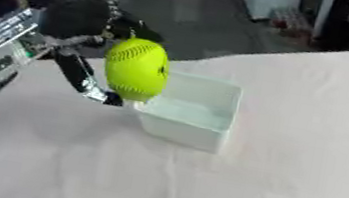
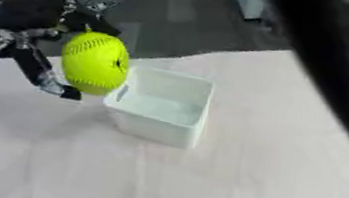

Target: Pick up objects on the table and place them in the box.

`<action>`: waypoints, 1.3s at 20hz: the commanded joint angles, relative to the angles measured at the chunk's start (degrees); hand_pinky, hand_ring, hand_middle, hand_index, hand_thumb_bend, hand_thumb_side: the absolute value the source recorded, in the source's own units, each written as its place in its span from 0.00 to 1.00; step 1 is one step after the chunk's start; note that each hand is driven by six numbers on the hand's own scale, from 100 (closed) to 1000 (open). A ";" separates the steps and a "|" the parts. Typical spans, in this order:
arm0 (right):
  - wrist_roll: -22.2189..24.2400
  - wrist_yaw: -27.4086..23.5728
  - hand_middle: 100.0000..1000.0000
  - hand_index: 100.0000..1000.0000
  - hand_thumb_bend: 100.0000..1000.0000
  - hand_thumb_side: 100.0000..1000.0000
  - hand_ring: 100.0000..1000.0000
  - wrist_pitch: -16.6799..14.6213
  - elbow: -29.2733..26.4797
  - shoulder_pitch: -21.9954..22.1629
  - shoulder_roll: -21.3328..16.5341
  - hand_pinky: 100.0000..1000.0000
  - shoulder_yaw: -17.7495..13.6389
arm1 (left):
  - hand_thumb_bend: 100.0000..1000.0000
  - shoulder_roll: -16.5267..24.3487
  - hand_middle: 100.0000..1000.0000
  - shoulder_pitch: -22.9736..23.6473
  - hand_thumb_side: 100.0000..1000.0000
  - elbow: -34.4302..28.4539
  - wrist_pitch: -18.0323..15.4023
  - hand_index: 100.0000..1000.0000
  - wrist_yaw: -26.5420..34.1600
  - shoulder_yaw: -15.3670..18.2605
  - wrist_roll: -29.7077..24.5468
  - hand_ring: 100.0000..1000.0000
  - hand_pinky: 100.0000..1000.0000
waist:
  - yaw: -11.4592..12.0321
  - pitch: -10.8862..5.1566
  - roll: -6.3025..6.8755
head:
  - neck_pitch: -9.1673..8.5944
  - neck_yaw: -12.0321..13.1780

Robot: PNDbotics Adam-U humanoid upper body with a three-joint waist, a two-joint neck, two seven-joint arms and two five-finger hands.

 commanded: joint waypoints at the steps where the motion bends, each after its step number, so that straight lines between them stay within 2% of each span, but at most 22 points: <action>1: 0.38 -1.93 0.31 0.52 0.00 0.99 0.30 1.51 -0.76 -2.43 -1.70 0.00 -0.06 | 0.00 -0.72 0.02 -2.58 0.61 4.46 1.15 0.34 -9.46 2.19 8.74 0.00 0.00 | -0.59 -0.18 0.01 | -1.85 1.26; 4: 0.65 -3.74 0.31 0.52 0.00 0.99 0.30 2.74 -0.76 -4.49 -1.62 0.00 -0.04 | 0.00 -2.49 0.02 -4.30 0.62 8.84 2.17 0.34 -16.56 2.62 16.12 0.00 0.00 | -1.63 0.56 0.89 | -2.87 1.52; 6: 0.87 -4.74 0.31 0.52 0.00 0.99 0.30 3.41 -0.76 -5.51 -1.71 0.01 -0.10 | 0.00 -3.36 0.04 -4.91 0.62 11.82 3.15 0.36 -20.98 2.59 18.96 0.00 0.00 | -2.09 0.91 1.43 | -3.51 1.69; 7: 0.98 -5.14 0.31 0.52 0.00 0.99 0.30 3.64 -0.76 -5.87 -1.78 0.01 -0.15 | 0.03 -3.57 0.40 -4.73 0.83 13.52 3.42 0.57 -23.18 2.07 18.60 0.24 0.18 | -2.23 1.02 1.69 | -3.70 1.77; 8: 1.07 -5.49 0.31 0.52 0.00 1.00 0.30 3.84 -0.76 -6.11 -1.85 0.01 -0.22 | 0.03 -3.78 0.50 -4.55 0.83 15.15 3.55 0.57 -25.44 1.46 16.79 0.42 0.35 | -2.33 1.08 1.84 | -3.82 1.79; 9: 1.15 -5.79 0.31 0.52 0.00 0.99 0.30 3.97 -0.76 -6.23 -1.90 0.01 -0.31 | 0.22 -4.05 0.80 -4.37 1.00 16.65 3.18 0.92 -27.25 0.84 14.14 0.81 0.77 | -2.38 1.11 1.93 | -3.93 1.72; 10: 1.24 -6.02 0.31 0.52 0.00 0.99 0.30 4.06 -0.76 -6.27 -1.96 0.01 -0.41 | 0.20 -4.36 0.77 -4.34 1.00 17.57 2.69 0.90 -28.72 0.46 11.32 0.77 0.72 | -2.39 1.10 1.96 | -3.97 1.69; 11: 1.32 -6.19 0.31 0.52 0.00 0.99 0.30 4.05 -0.76 -6.19 -2.02 0.01 -0.55 | 0.37 -4.58 0.96 -4.22 1.00 17.98 1.99 1.00 -29.72 0.08 8.69 1.00 1.00 | -2.34 1.06 1.94 | -3.93 1.57; 12: 1.37 -6.32 0.31 0.52 0.00 0.99 0.30 3.99 -0.76 -6.01 -2.07 0.01 -0.71 | 0.35 -4.70 0.95 -4.10 1.00 18.00 1.15 1.00 -30.12 -0.14 6.24 1.00 1.00 | -2.25 0.99 1.88 | -3.84 1.47; 13: 1.44 -6.38 0.31 0.52 0.00 0.99 0.30 3.93 -0.76 -5.71 -2.14 0.01 -0.82 | 0.49 -4.67 1.00 -3.91 1.00 17.76 0.31 1.00 -30.03 -0.34 4.11 1.00 1.00 | -2.05 0.85 1.78 | -3.74 1.39; 14: 1.54 -6.42 0.31 0.52 0.00 0.99 0.30 3.85 -0.76 -5.41 -2.20 0.01 -0.88 | 0.46 -4.58 1.00 -3.71 1.00 17.32 -0.46 1.00 -29.49 -0.42 2.25 1.00 1.00 | -1.87 0.74 1.68 | -3.68 1.32; 15: 1.71 -6.41 0.31 0.52 0.00 0.99 0.30 3.71 -0.76 -5.05 -2.29 0.01 -0.92 | 0.59 -4.39 1.00 -3.40 1.00 16.74 -1.15 1.00 -28.59 -0.47 0.70 1.00 1.00 | -1.64 0.56 1.52 | -3.72 1.17; 16: 1.89 -6.36 0.31 0.52 0.00 0.99 0.30 3.52 -0.76 -4.68 -2.36 0.01 -0.97 | 0.55 -4.16 1.00 -3.06 1.00 16.03 -1.75 1.00 -27.34 -0.47 -0.53 1.00 1.00 | -1.44 0.42 1.40 | -3.71 1.06; 17: 2.05 -6.31 0.31 0.51 0.00 0.98 0.30 3.33 -0.76 -4.33 -2.41 0.01 -1.00 | 0.64 -3.92 1.00 -2.71 1.00 15.27 -2.21 1.00 -25.93 -0.45 -1.47 1.00 1.00 | -1.22 0.27 1.23 | -3.76 0.92; 19: 2.44 -6.10 0.31 0.51 0.00 0.98 0.30 2.89 -0.76 -3.46 -2.49 0.00 -1.00 | 0.65 -3.18 1.00 -1.83 1.00 13.42 -3.00 1.00 -22.56 -0.46 -2.60 1.00 1.00 | -0.70 -0.05 0.88 | -3.91 0.70; 20: 2.68 -5.96 0.31 0.51 0.00 0.98 0.30 2.70 -0.76 -3.03 -2.53 0.00 -0.94 | 0.65 -2.76 1.00 -1.31 1.00 12.31 -3.19 1.00 -20.74 -0.39 -2.97 1.00 1.00 | -0.44 -0.21 0.74 | -3.96 0.69; 23: 3.30 -5.34 0.31 0.51 0.00 0.98 0.30 2.08 -0.76 -1.68 -2.63 0.00 -0.82 | 0.56 -1.04 1.00 1.55 1.00 6.88 -3.07 1.00 -13.75 0.76 -2.88 1.00 1.00 | 0.61 -0.59 0.39 | -4.16 0.67; 24: 3.44 -5.10 0.31 0.51 0.00 0.98 0.30 1.89 -0.76 -1.29 -2.67 0.00 -0.79 | 0.57 -0.03 1.00 3.32 1.00 3.97 -2.66 1.00 -10.74 1.49 -2.56 1.00 1.00 | 0.91 -0.68 0.34 | -4.29 0.83; 25: 3.50 -4.88 0.31 0.51 0.00 0.97 0.30 1.73 -0.76 -0.89 -2.68 0.00 -0.78 | 0.42 0.92 1.00 5.05 1.00 1.09 -1.61 1.00 -7.78 2.50 -2.34 1.00 1.00 | 1.34 -0.83 0.22 | -4.43 0.94; 26: 3.51 -4.53 0.31 0.51 0.00 0.98 0.30 1.47 -0.76 -0.16 -2.74 0.00 -0.92 | 0.38 2.02 1.00 7.91 1.00 -2.89 -0.33 1.00 -3.92 3.85 -1.09 1.00 1.00 | 1.96 -1.05 0.04 | -4.44 0.86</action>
